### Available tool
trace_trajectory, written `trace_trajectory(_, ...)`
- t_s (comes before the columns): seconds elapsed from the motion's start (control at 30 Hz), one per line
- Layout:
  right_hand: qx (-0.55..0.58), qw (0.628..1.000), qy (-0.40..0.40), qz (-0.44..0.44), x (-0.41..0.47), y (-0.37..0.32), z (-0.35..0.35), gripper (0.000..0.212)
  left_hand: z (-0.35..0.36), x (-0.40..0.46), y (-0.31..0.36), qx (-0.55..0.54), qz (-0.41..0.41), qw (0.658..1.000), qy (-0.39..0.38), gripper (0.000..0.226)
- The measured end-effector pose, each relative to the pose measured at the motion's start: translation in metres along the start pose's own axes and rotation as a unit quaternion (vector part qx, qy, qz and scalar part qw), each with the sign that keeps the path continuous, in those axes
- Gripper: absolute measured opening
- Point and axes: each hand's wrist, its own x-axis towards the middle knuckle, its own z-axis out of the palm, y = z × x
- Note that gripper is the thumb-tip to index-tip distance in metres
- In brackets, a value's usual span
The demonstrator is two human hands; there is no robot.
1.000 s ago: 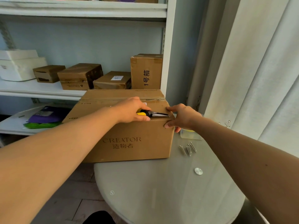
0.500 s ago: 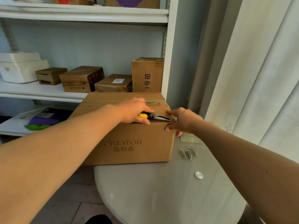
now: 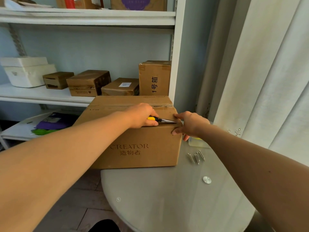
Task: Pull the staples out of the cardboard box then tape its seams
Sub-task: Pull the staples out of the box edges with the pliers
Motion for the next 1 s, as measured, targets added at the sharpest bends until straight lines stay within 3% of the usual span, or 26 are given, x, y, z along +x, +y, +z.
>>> trace_trajectory(0.23, 0.004, 1.0, -0.002, -0.006, 0.002, 0.0, -0.002, 0.074, 0.001, 0.003, -0.007, 0.049, 0.02, 0.999, -0.002, 0.059)
trace_trajectory(0.47, 0.003, 1.0, -0.001, 0.0, 0.003, 0.004, -0.002, 0.075, -0.012, 0.015, -0.01, 0.175, 0.078, 0.981, 0.019, 0.065)
trace_trajectory(0.7, 0.016, 1.0, -0.008, 0.003, 0.007, 0.005, -0.002, 0.075, -0.003, 0.02, -0.014, 0.109, 0.056, 0.992, 0.017, 0.06)
trace_trajectory(1.0, 0.008, 1.0, -0.011, 0.009, 0.004, 0.001, -0.005, 0.075, 0.005, 0.013, -0.012, 0.136, 0.082, 0.986, 0.051, 0.046)
